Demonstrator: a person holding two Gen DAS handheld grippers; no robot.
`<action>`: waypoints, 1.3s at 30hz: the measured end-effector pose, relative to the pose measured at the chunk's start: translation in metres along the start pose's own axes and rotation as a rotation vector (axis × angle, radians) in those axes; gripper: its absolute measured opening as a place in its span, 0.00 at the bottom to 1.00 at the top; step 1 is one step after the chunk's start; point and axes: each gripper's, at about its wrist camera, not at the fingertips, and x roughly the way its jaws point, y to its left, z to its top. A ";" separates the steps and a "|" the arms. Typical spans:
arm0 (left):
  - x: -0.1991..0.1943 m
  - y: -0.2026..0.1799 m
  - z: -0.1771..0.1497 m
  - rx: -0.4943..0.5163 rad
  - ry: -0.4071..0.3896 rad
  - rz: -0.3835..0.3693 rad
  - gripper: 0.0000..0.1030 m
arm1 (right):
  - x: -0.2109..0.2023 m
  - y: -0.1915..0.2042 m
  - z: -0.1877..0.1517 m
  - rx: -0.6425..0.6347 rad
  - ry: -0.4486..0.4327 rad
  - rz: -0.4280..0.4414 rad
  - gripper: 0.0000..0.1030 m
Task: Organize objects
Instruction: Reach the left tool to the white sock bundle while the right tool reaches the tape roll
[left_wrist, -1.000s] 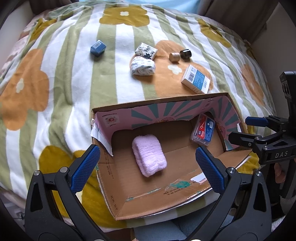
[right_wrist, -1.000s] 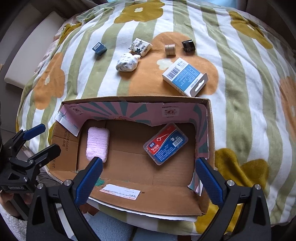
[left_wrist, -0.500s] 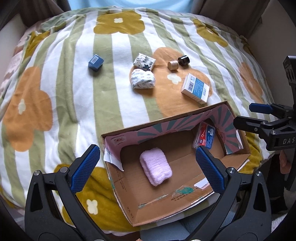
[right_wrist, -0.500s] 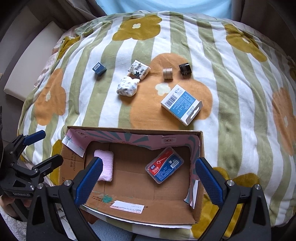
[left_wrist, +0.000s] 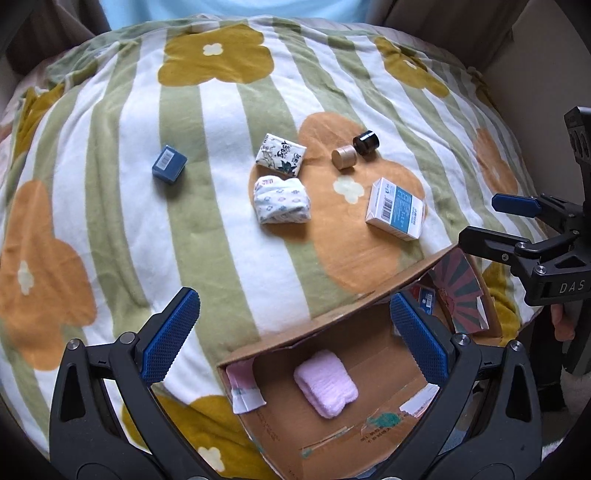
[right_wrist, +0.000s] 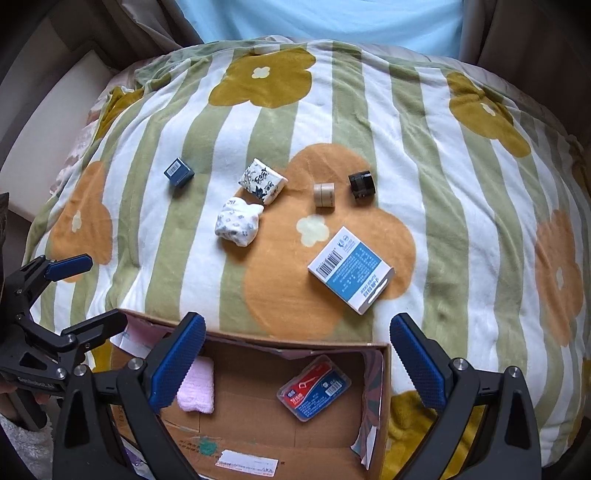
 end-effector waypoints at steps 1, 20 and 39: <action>0.005 0.002 0.007 0.003 0.007 -0.007 1.00 | 0.003 -0.001 0.005 0.007 0.000 -0.006 0.97; 0.121 0.023 0.086 0.132 0.156 -0.072 1.00 | 0.103 -0.012 0.091 -0.028 0.030 -0.049 0.97; 0.212 0.019 0.102 0.182 0.266 -0.070 1.00 | 0.185 -0.030 0.119 0.017 0.130 -0.059 0.96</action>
